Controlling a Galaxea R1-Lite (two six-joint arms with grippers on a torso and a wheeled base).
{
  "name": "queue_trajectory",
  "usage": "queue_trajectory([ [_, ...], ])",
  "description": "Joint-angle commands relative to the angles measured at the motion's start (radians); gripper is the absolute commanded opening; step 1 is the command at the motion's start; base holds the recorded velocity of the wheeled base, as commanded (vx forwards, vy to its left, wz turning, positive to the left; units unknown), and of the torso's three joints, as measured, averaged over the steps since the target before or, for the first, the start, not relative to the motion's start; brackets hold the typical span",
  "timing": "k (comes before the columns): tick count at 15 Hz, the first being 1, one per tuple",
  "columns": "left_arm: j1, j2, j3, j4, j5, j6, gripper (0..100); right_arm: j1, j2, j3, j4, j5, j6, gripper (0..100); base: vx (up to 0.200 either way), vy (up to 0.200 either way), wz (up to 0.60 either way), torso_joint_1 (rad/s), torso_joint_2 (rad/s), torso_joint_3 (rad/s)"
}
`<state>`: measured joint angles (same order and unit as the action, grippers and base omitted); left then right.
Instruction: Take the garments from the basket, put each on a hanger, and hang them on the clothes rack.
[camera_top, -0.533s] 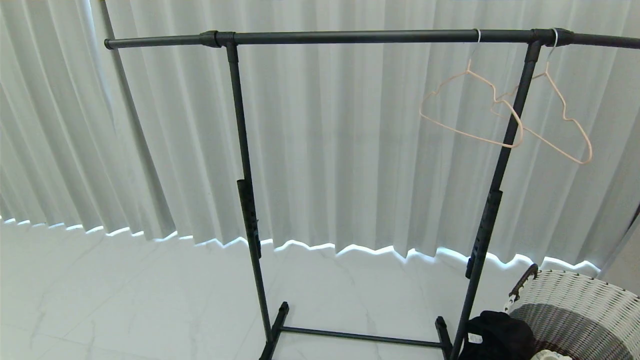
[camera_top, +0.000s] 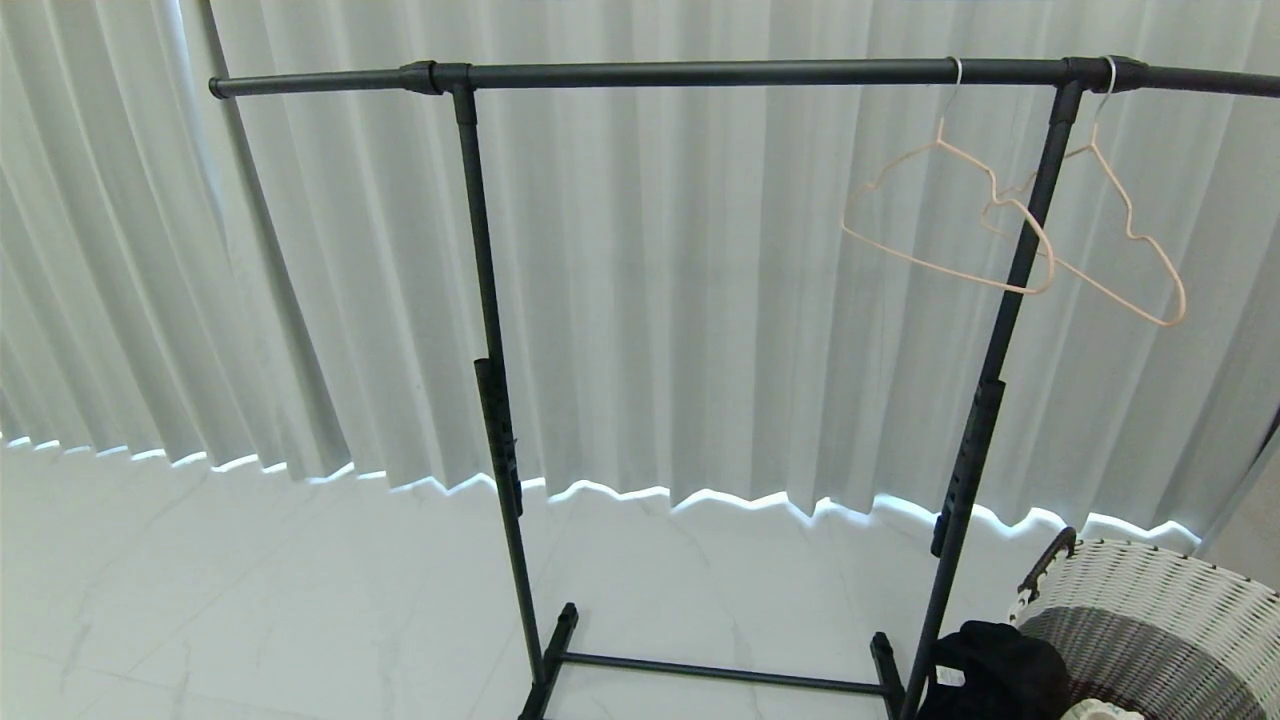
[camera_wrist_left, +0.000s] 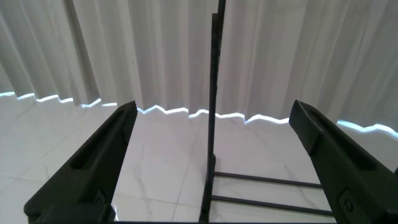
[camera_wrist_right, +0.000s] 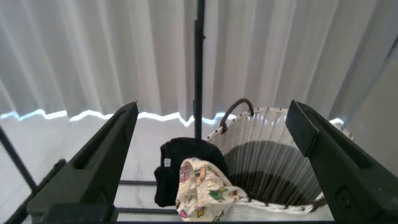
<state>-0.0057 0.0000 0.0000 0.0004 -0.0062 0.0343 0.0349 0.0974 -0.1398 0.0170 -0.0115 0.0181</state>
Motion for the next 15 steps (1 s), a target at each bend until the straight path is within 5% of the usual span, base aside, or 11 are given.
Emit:
queue_trajectory([
  [1, 0.0, 0.0, 0.0, 0.0, 0.0, -0.001, 100, 0.057, 0.398, -0.175, 0.138, -0.01, -0.141, 100, 0.0, 0.0, 0.0, 0.0, 0.0, 0.0],
  [3, 0.0, 0.0, 0.0, 0.0, 0.0, -0.001, 100, 0.045, 0.679, -0.219, 0.276, -0.05, -0.237, 100, 0.0, 0.0, 0.0, 0.0, 0.0, 0.0],
  [5, 0.0, 0.0, 0.0, 0.0, 0.0, -0.002, 100, 0.045, 0.89, -0.221, 0.253, -0.038, -0.305, 100, 0.0, 0.0, 0.0, 0.0, 0.0, 0.0],
  [12, 0.0, 0.0, 0.0, 0.0, 0.0, -0.004, 100, 0.042, 1.371, -0.202, 0.008, -0.073, -0.351, 100, 0.0, 0.0, 0.0, 0.0, 0.0, 0.0],
  [15, 0.0, 0.0, 0.0, 0.0, 0.002, -0.005, 100, 0.023, 1.513, -0.201, -0.103, -0.148, -0.349, 100, 0.0, 0.0, 0.0, 0.0, 0.0, 0.0],
])
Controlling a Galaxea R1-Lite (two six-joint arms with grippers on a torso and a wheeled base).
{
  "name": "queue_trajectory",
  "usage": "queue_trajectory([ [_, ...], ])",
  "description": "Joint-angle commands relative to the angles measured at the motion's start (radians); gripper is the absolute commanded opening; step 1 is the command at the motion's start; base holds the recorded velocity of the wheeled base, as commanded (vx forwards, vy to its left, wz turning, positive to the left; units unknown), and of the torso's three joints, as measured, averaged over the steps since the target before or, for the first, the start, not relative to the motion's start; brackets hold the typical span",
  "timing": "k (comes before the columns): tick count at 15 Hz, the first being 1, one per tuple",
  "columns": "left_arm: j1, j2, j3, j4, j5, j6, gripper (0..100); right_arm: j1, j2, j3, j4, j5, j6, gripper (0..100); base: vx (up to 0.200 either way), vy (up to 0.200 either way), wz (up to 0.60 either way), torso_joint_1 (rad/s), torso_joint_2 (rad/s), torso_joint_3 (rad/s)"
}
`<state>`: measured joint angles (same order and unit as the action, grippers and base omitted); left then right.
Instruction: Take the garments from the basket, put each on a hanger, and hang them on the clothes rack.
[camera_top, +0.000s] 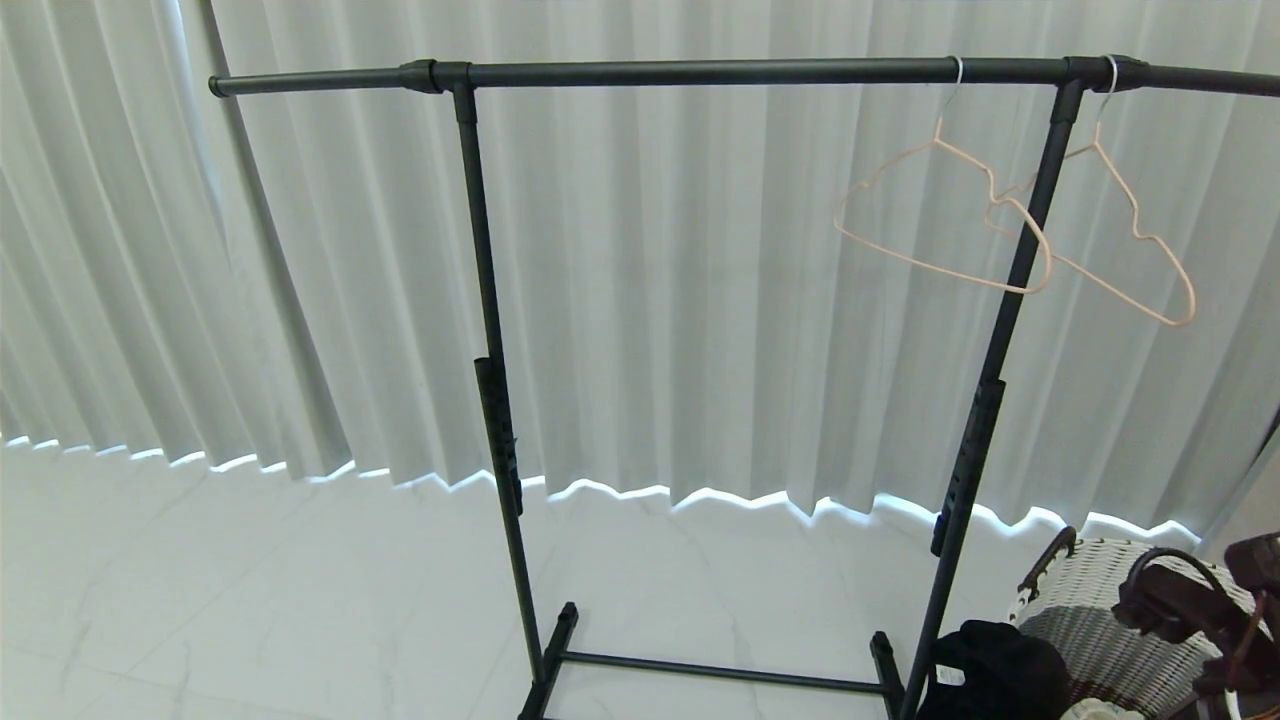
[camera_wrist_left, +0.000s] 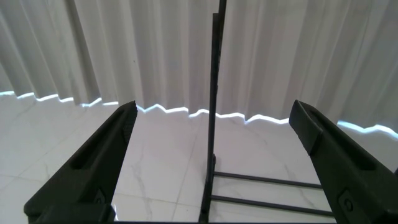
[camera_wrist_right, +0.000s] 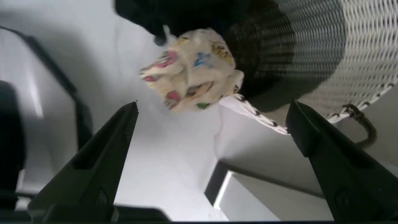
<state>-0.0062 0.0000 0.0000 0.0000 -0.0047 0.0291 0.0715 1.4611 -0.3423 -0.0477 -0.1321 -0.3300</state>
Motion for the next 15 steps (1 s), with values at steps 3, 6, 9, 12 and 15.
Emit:
queue_trajectory([
  [3, 0.0, 0.0, 0.0, 0.0, 0.0, 0.0, 100, -0.029, 0.223, -0.004, -0.124, -0.066, -0.003, 100, 0.0, 0.0, 0.0, 0.0, 0.0, 0.0],
  [6, 0.0, 0.0, 0.0, 0.0, 0.0, 0.0, 100, -0.029, 0.297, -0.001, -0.235, -0.081, -0.004, 100, 0.0, 0.0, 0.0, 0.0, 0.0, 0.0],
  [9, 0.0, 0.0, 0.0, 0.0, 0.0, 0.0, 100, -0.032, 0.341, 0.0, -0.29, -0.084, -0.021, 100, 0.0, 0.0, 0.0, 0.0, 0.0, 0.0],
  [12, 0.0, 0.0, 0.0, 0.0, 0.0, 0.0, 100, -0.038, 0.361, 0.002, -0.307, -0.129, -0.03, 0, 0.0, 0.0, 0.0, 0.0, 0.0, 0.0],
  [15, 0.0, 0.0, 0.0, 0.0, 0.0, 0.0, 100, -0.041, 0.328, 0.009, -0.305, -0.13, -0.029, 0, 0.0, 0.0, 0.0, 0.0, 0.0, 0.0],
])
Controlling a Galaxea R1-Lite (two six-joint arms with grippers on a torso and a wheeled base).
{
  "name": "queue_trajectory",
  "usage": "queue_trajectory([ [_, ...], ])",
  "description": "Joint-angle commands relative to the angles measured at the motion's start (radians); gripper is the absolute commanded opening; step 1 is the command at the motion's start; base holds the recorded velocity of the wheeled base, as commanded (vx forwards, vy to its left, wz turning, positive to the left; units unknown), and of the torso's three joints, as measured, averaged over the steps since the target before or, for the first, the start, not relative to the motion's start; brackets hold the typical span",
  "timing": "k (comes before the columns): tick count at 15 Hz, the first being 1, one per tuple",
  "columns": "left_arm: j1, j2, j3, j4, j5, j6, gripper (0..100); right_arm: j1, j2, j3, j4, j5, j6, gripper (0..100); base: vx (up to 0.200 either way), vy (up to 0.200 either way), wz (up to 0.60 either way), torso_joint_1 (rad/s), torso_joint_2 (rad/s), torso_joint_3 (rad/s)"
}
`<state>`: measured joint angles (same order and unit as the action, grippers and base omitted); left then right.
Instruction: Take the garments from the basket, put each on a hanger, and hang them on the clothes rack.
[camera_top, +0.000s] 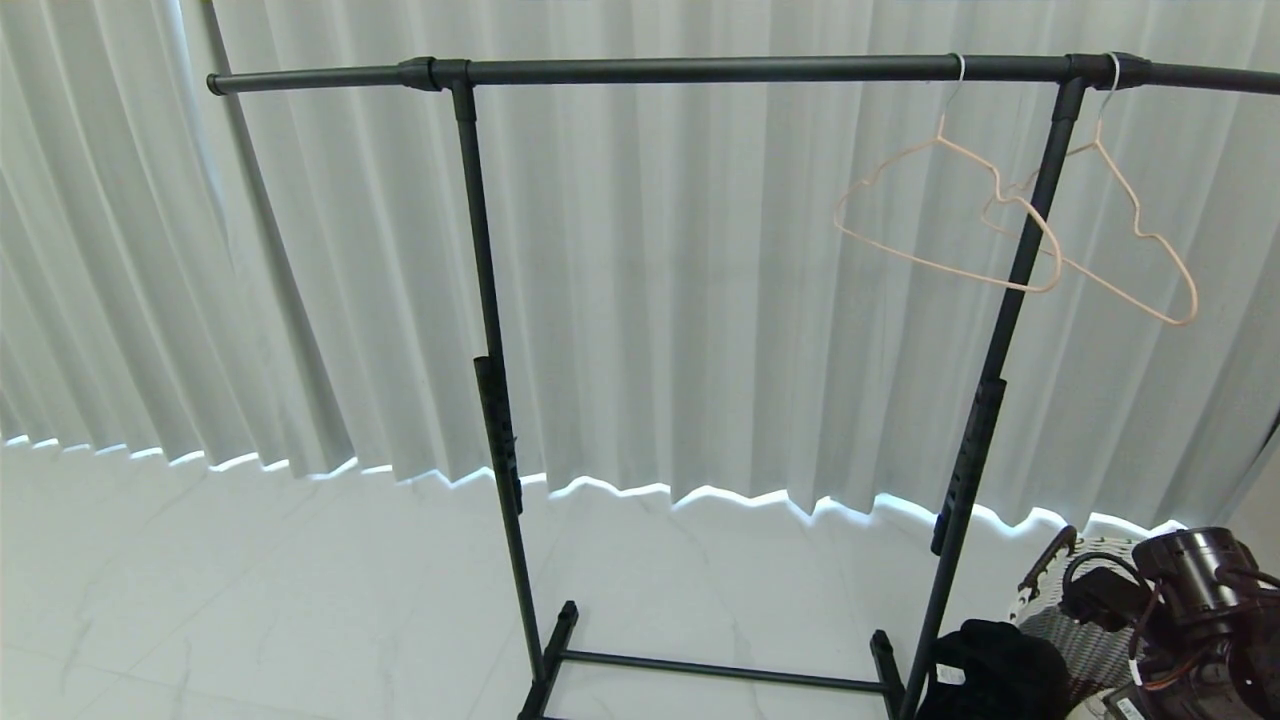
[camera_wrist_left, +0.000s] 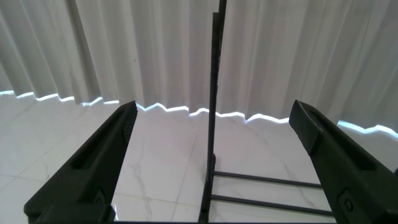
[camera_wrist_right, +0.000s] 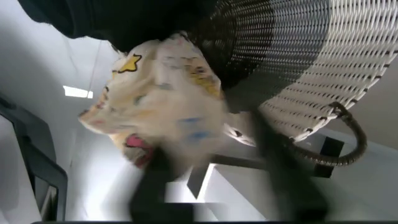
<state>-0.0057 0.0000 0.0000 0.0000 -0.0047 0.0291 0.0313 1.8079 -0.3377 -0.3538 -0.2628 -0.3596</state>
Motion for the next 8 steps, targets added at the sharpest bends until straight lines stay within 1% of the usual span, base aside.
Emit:
queue_trajectory([
  [1, 0.0, 0.0, 0.0, 0.0, 0.0, 0.0, 100, 0.001, -0.068, 0.022, 0.007, 0.002, -0.001, 0, 0.0, 0.0, 0.0, 0.0, 0.0, 0.0],
  [2, 0.0, 0.0, 0.0, 0.0, 0.0, 0.0, 100, 0.001, -0.11, 0.035, 0.018, 0.002, -0.001, 0, 0.0, 0.0, 0.0, 0.0, 0.0, 0.0],
  [3, 0.0, 0.0, 0.0, 0.0, 0.0, 0.0, 100, 0.001, -0.225, 0.043, 0.09, 0.002, -0.001, 0, 0.0, 0.0, 0.0, 0.0, 0.0, 0.0],
  [4, 0.0, 0.0, 0.0, 0.0, 0.0, 0.0, 100, 0.002, -0.344, 0.016, 0.21, 0.004, -0.001, 0, 0.0, 0.0, 0.0, 0.0, 0.0, 0.0],
  [5, 0.0, 0.0, 0.0, 0.0, 0.0, 0.0, 100, 0.006, -0.455, -0.038, 0.34, 0.008, -0.002, 0, -0.2, 0.0, 0.0, -0.002, 0.01, -0.007],
  [7, 0.0, 0.0, 0.0, 0.0, 0.0, 0.0, 100, 0.016, -0.687, -0.198, 0.684, 0.065, -0.002, 0, -0.2, 0.0, 0.0, 0.002, 0.0, 0.0],
  [8, 0.0, 0.0, 0.0, 0.0, 0.0, 0.0, 100, 0.019, -0.742, -0.256, 0.789, 0.082, -0.002, 0, -0.2, 0.0, 0.0, 0.002, 0.0, 0.002],
])
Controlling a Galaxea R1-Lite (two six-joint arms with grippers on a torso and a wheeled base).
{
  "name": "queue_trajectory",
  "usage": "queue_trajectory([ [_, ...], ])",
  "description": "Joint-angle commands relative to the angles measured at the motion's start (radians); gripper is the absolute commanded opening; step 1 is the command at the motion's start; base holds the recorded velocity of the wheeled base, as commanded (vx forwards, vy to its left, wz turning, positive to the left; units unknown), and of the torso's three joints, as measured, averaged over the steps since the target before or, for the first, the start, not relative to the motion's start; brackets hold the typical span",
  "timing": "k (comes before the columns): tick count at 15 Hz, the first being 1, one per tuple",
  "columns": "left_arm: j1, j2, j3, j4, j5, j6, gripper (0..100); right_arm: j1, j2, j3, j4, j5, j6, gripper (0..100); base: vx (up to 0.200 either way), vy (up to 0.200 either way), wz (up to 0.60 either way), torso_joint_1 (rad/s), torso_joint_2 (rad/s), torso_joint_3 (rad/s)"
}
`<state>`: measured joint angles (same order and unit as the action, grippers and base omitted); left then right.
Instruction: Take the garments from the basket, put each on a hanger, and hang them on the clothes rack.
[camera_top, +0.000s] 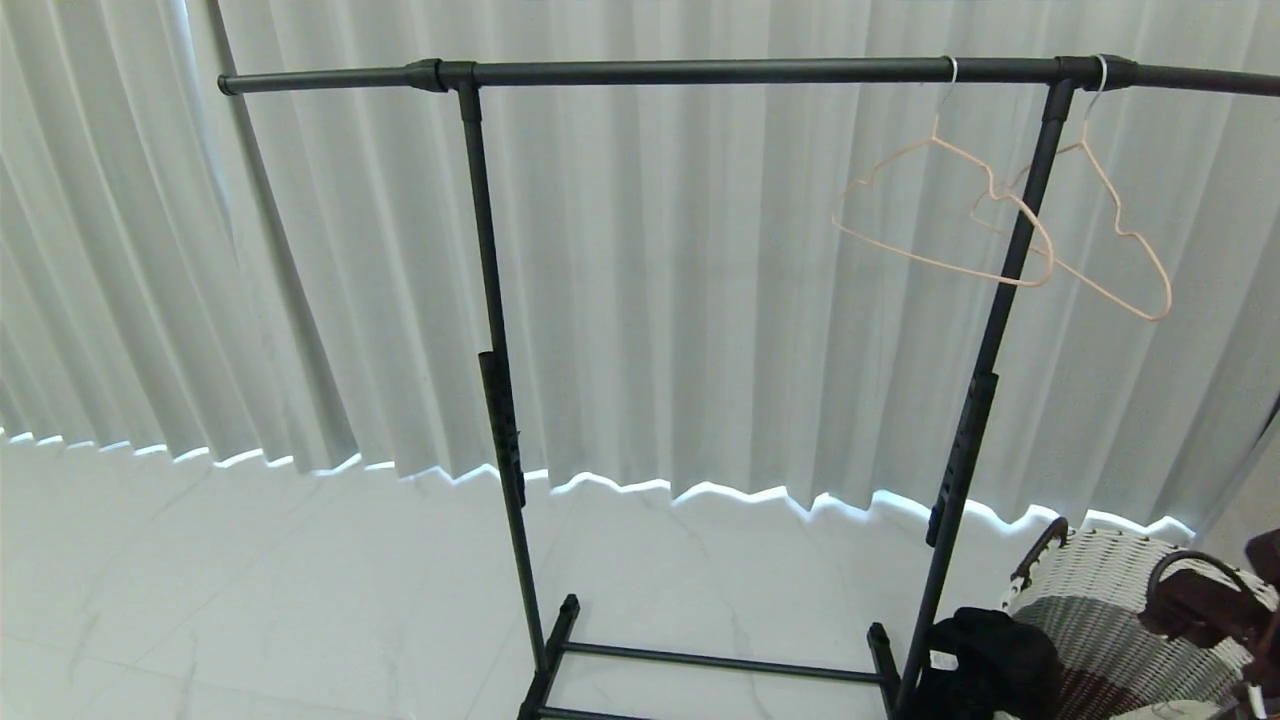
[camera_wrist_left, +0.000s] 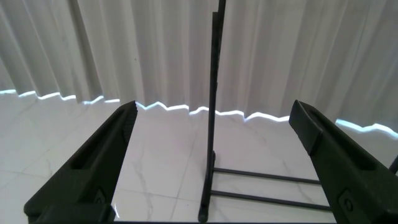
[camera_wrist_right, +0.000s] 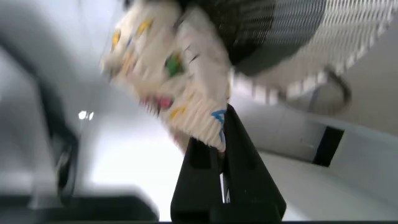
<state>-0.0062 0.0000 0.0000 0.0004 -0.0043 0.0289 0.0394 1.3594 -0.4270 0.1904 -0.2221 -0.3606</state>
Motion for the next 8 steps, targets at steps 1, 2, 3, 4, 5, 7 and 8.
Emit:
queue_trajectory([
  [1, 0.0, 0.0, 0.0, 0.0, 0.0, 0.0, 100, 0.025, -0.361, -0.236, 0.371, 0.052, -0.001, 0, -0.2, 0.0, 0.0, -0.002, 0.0, 0.002],
  [2, 0.0, 0.0, 0.0, 0.0, 0.0, -0.001, 100, 0.037, -0.401, -0.274, 0.432, 0.06, -0.001, 0, -0.2, 0.0, 0.0, 0.002, 0.0, -0.002],
  [3, 0.0, 0.0, 0.0, 0.0, 0.0, -0.001, 100, 0.047, -0.422, -0.294, 0.455, 0.06, -0.001, 0, -0.2, 0.0, 0.0, 0.002, 0.01, 0.002],
  [4, 0.0, 0.0, 0.0, 0.0, 0.0, -0.001, 100, 0.059, -0.428, -0.306, 0.463, 0.06, -0.001, 0, -0.2, 0.0, 0.0, -0.002, 0.0, 0.007],
  [5, 0.0, 0.0, 0.0, 0.0, 0.0, -0.001, 100, 0.074, -0.43, -0.32, 0.463, 0.06, -0.001, 0, -0.2, 0.0, 0.0, 0.002, 0.0, 0.002],
  [7, 0.0, 0.0, 0.0, 0.0, 0.0, -0.001, 100, 0.117, -0.422, -0.351, 0.463, 0.078, -0.001, 0, -0.2, 0.0, 0.0, 0.002, 0.0, 0.002],
  [8, 0.0, 0.0, 0.0, 0.0, 0.0, -0.001, 100, 0.145, -0.414, -0.36, 0.463, 0.079, -0.001, 0, -0.2, 0.0, 0.0, -0.002, 0.0, 0.007],
])
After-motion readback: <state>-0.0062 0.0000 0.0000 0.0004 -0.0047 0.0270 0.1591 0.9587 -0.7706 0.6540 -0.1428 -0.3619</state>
